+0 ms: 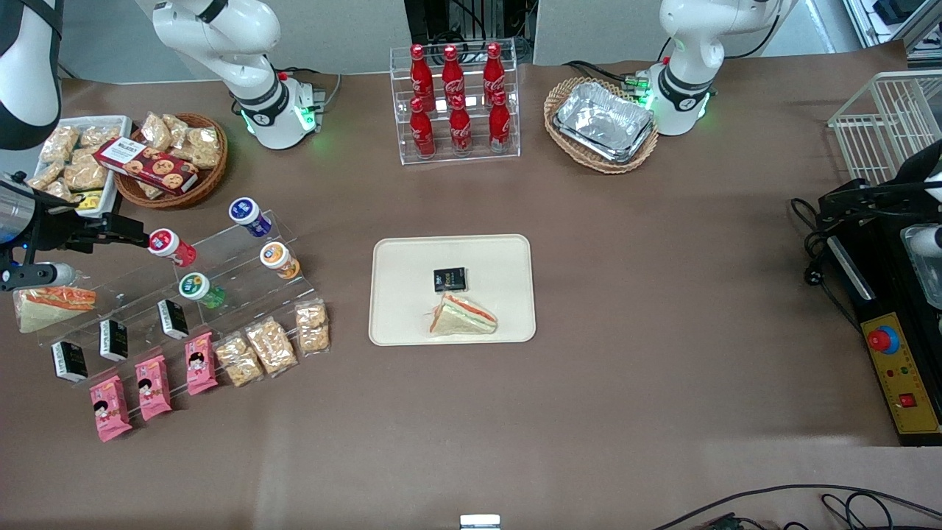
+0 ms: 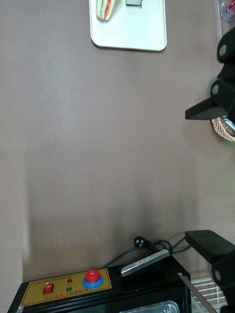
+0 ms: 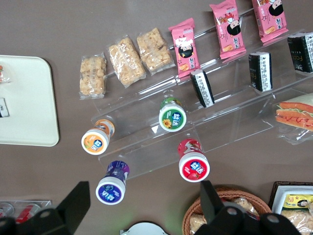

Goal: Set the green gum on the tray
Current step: 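Move the right gripper over the green-lidded gum bottle on the rack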

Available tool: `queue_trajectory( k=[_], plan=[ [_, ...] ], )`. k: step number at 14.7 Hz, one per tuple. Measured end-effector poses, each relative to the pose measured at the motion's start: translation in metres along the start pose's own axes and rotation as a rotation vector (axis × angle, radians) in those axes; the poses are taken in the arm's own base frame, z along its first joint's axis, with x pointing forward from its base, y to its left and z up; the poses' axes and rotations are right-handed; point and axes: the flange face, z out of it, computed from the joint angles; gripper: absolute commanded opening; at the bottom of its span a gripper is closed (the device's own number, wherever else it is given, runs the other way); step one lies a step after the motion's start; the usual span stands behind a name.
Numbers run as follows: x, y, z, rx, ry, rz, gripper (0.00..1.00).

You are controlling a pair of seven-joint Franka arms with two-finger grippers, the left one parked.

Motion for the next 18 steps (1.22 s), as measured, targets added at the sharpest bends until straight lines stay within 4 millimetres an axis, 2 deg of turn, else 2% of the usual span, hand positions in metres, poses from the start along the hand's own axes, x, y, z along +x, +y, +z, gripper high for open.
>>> queue_trajectory(
  k=[12, 18],
  plan=[
    [0.0019, 0.0059, 0.0040, 0.003, -0.008, 0.010, 1.00],
    [-0.0043, 0.0000, 0.0024, 0.001, -0.010, -0.013, 1.00]
  ],
)
